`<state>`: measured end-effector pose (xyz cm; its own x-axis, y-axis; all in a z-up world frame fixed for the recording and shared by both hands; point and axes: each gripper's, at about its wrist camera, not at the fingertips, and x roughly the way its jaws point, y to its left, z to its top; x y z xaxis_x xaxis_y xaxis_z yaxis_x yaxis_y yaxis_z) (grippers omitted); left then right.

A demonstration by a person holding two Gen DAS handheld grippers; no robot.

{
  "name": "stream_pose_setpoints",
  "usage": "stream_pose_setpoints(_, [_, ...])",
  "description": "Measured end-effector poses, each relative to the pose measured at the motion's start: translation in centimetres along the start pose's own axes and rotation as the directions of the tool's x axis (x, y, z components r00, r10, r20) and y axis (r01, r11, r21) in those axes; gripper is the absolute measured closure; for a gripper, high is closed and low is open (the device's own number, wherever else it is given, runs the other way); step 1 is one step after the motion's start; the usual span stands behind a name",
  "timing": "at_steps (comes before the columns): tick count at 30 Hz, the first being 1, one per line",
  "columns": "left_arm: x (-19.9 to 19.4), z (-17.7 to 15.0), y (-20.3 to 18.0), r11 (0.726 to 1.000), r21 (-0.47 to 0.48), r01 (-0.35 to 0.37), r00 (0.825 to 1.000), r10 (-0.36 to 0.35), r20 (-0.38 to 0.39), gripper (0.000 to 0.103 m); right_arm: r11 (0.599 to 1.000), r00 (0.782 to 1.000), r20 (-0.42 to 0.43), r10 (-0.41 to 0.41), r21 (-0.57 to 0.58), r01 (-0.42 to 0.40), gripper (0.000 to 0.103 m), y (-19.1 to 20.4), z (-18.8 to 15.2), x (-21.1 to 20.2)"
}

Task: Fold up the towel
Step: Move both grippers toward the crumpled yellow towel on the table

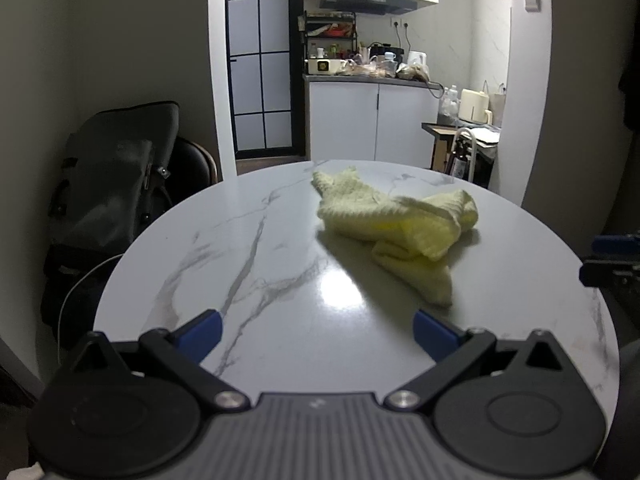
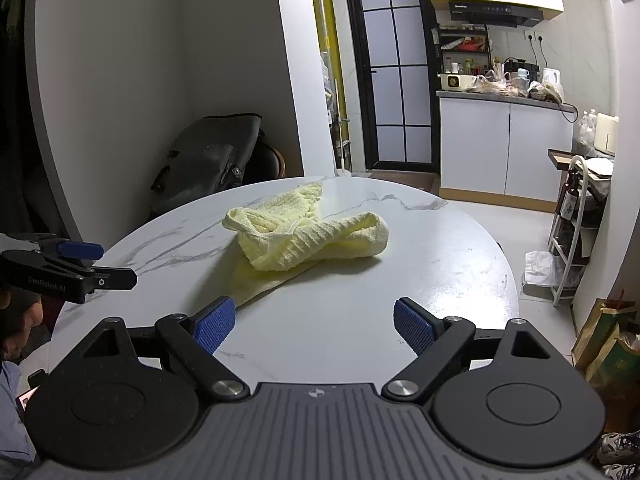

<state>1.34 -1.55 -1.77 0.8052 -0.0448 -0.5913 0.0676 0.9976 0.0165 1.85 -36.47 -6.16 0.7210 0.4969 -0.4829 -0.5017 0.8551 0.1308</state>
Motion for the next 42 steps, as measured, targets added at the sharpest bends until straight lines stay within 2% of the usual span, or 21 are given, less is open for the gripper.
stream_pose_setpoints(7, [0.3, -0.2, -0.3, 0.999, 0.034, -0.028, 0.999, 0.029, -0.016, 0.001, 1.000, 1.000, 0.020, -0.007, 0.007, 0.007, 0.013, -0.1, -0.1, -0.4])
stream_pose_setpoints(13, [0.3, -0.3, -0.1, 0.999, 0.024, 0.037, 0.998, -0.036, -0.046, 0.005, 0.998, 1.000, 0.023, 0.000, 0.065, -0.002, 0.013, -1.3, -0.1, -0.5])
stream_pose_setpoints(19, [0.4, -0.5, 0.5, 0.999, 0.005, 0.052, 0.998, -0.052, -0.047, 0.005, 0.998, 1.000, 0.016, 0.005, 0.066, -0.006, 0.013, -1.4, -0.2, -0.3])
stream_pose_setpoints(24, [0.4, -0.6, 0.2, 0.998, 0.032, 0.052, 0.998, -0.051, -0.038, 0.005, 0.999, 1.000, 0.002, -0.008, 0.042, 0.008, 0.013, -0.9, -0.1, 0.2])
stream_pose_setpoints(29, [0.3, -0.4, 0.6, 0.998, 0.005, 0.064, 0.998, -0.064, -0.019, 0.008, 0.999, 1.000, -0.004, -0.020, 0.031, 0.020, 0.013, -0.6, 0.0, 0.5])
stream_pose_setpoints(33, [0.5, -0.3, 0.6, 0.998, 0.015, 0.069, 0.998, -0.068, -0.015, 0.009, 0.999, 1.000, -0.010, 0.000, 0.032, 0.000, 0.014, -0.7, 0.1, 0.6])
stream_pose_setpoints(38, [0.8, -0.1, 0.7, 0.997, 0.016, 0.070, 0.997, -0.070, -0.023, 0.012, 0.996, 0.996, -0.022, 0.084, 0.042, -0.083, 0.015, -0.7, 1.7, 0.7])
stream_pose_setpoints(42, [0.7, 0.1, 0.9, 0.998, 0.009, 0.064, 0.998, -0.063, -0.025, 0.012, 0.997, 0.996, -0.037, 0.083, 0.008, -0.083, 0.015, -0.3, 2.7, 1.1])
